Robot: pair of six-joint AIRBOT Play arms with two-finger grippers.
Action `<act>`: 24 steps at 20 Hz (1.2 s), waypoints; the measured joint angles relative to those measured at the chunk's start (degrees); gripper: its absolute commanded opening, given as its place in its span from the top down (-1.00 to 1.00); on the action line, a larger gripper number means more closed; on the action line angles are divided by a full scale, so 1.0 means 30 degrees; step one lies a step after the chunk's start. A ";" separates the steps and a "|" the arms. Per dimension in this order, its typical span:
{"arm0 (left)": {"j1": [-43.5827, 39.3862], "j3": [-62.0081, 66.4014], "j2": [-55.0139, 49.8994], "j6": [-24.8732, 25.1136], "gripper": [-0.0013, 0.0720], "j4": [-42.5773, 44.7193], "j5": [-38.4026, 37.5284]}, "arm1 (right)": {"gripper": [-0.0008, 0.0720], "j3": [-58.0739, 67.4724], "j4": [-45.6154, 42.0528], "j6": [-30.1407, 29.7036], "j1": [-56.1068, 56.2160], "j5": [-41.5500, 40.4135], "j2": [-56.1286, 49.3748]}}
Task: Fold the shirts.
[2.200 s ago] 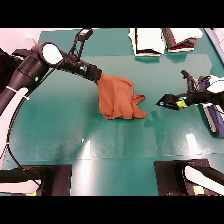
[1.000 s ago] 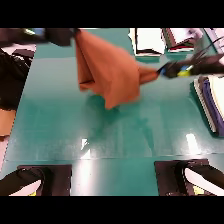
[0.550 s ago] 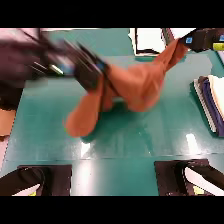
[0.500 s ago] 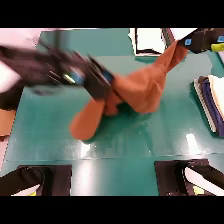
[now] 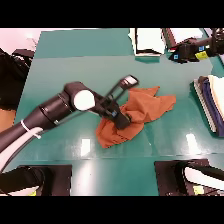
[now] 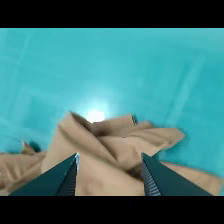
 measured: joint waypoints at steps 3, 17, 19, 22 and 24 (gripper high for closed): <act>0.2914 0.0000 -0.0044 -0.0452 -0.70 0.0036 0.0109 | -0.25 -0.1792 -0.0109 0.0029 -0.1224 0.0342 0.1100; 0.6477 -0.0036 -0.5778 0.2229 -0.70 -0.3126 -0.0648 | -0.25 -0.8845 -0.0015 -0.0117 -0.3002 -0.0758 0.3847; 0.6047 -0.0044 -0.6018 0.2652 -0.33 -0.3213 -0.0772 | -0.25 -0.8925 -0.0029 -0.0117 -0.3016 -0.0816 0.3854; 0.5778 -0.0044 -0.6193 0.2958 0.16 -0.2914 -0.0874 | -0.25 -0.8983 -0.0117 -0.0124 -0.3271 -0.0699 0.3672; 0.5654 -0.0044 -0.6244 0.3075 0.72 -0.2849 -0.1071 | -0.25 -0.8998 -0.0124 -0.0124 -0.3665 -0.0313 0.3235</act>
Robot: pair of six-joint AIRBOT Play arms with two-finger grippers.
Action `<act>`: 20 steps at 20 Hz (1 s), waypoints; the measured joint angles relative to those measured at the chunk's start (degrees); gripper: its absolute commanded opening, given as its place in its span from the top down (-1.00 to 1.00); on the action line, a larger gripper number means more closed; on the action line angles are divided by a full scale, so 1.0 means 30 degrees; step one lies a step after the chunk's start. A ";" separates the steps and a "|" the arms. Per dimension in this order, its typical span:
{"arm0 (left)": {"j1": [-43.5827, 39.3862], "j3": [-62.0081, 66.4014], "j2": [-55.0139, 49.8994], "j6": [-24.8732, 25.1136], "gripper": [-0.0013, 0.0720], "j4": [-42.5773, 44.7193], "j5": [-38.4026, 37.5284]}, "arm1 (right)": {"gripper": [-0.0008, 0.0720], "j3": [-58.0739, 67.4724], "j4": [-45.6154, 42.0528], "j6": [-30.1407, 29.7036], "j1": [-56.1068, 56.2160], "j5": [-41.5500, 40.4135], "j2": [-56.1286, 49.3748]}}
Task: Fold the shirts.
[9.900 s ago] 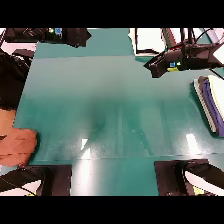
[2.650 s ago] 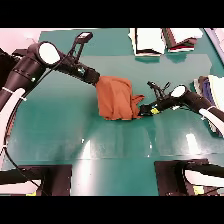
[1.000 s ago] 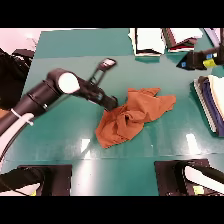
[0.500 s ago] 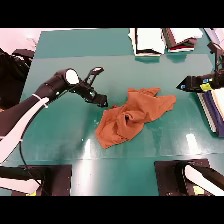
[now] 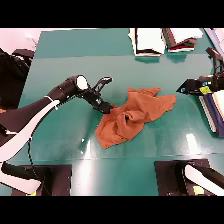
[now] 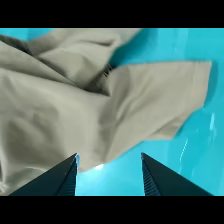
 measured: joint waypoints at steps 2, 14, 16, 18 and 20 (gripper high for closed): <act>-0.0044 0.0007 -0.0022 0.0080 0.90 0.0102 -0.0146 | -0.25 -0.0007 -0.0044 0.0000 -0.0532 0.0444 -0.0612; 0.2776 0.2288 0.1763 -0.0889 0.90 0.1501 -0.0066 | -0.58 -0.0007 0.0393 0.0007 -0.2506 0.0146 -0.6251; 0.2951 0.2404 0.1894 -0.0947 0.90 0.1566 -0.0095 | -0.58 -0.0007 0.1020 -0.0109 -0.1807 -0.0138 -0.7388; 0.3075 0.2470 0.1967 -0.0998 0.90 0.1581 -0.0102 | -0.57 -0.0007 0.1508 -0.0364 -0.0765 -0.0648 -0.8276; 0.3155 0.2499 0.1996 -0.1013 0.90 0.1632 -0.0095 | -0.30 -0.0007 0.1756 -0.0532 0.0291 -0.1217 -0.8750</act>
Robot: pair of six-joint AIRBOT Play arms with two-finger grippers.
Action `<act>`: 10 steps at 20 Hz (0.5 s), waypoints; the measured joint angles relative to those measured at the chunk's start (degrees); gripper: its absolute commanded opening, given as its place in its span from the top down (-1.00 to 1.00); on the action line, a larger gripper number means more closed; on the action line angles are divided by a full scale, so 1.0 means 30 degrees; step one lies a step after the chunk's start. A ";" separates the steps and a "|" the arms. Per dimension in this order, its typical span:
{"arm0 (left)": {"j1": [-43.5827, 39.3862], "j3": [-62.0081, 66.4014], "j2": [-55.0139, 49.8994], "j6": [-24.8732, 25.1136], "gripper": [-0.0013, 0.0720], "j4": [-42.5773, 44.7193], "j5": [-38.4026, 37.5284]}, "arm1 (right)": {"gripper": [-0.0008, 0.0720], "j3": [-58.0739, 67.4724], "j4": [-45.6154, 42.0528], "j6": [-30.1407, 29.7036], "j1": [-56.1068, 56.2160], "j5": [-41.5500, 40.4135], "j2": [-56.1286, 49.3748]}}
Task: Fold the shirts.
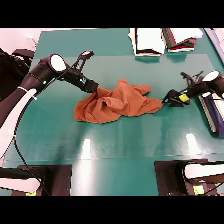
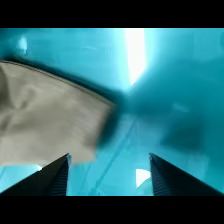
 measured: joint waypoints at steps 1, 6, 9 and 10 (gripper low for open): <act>0.0007 0.0007 0.0022 0.0000 0.90 -0.0007 0.0000 | -0.06 0.0007 0.0109 -0.0036 0.0532 -0.0423 -0.0146; 0.0080 0.0044 0.0168 -0.0080 0.90 0.0044 0.0007 | 0.93 0.0007 0.0211 -0.0699 0.2397 -0.1967 -0.0204; 0.0663 0.0517 0.1173 -0.0831 0.90 0.0452 0.0270 | 0.93 0.0729 0.0189 -0.0998 0.2579 -0.2368 0.1260; 0.1020 0.0860 0.1741 -0.1100 0.90 0.0597 0.0423 | 0.93 0.1355 0.0182 -0.1035 0.2441 -0.2426 0.2069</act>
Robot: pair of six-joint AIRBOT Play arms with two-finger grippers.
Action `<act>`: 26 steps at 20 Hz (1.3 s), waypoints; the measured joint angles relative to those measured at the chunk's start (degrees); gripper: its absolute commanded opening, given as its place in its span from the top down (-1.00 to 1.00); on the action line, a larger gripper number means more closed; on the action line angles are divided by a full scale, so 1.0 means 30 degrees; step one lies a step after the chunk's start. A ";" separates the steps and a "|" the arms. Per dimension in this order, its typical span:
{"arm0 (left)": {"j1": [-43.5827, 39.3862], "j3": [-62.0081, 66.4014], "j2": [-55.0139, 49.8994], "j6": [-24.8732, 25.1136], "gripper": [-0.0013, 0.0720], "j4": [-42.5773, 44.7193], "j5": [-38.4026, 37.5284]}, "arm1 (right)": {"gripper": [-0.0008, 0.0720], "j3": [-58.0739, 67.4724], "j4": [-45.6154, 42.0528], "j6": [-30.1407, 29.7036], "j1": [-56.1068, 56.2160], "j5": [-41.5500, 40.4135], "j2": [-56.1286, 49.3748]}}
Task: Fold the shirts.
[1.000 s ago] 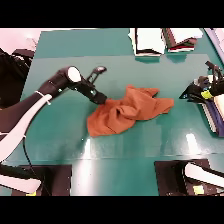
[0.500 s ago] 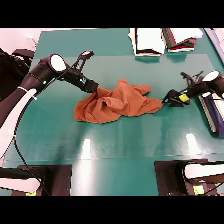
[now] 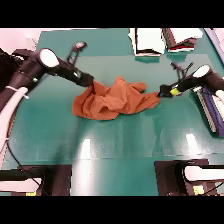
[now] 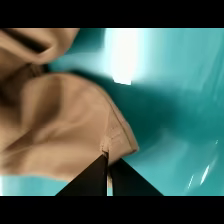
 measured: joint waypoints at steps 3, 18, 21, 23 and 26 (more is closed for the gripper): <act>0.1333 0.1610 0.2572 -0.0532 0.90 0.0299 0.0670 | 0.93 0.2710 0.0000 -0.0095 -0.0663 -0.0036 0.2827; 0.2841 0.7664 1.3522 -0.1275 0.91 0.3169 0.3184 | 0.94 1.5482 0.0138 0.0583 -0.5770 0.2025 1.0040; 0.2841 0.7701 1.1832 -0.1676 0.90 0.4007 0.0044 | 0.94 1.5744 0.0029 0.0816 -0.5071 0.2739 0.8604; 0.2841 0.7708 0.9697 -0.1785 0.90 0.4182 -0.2659 | 0.94 1.4841 -0.0474 0.0882 -0.3745 0.3045 0.7257; 0.2841 0.7475 0.5792 -0.1851 0.90 0.4277 -0.5996 | 0.94 1.2801 -0.2229 0.1064 -0.1260 0.3184 0.4940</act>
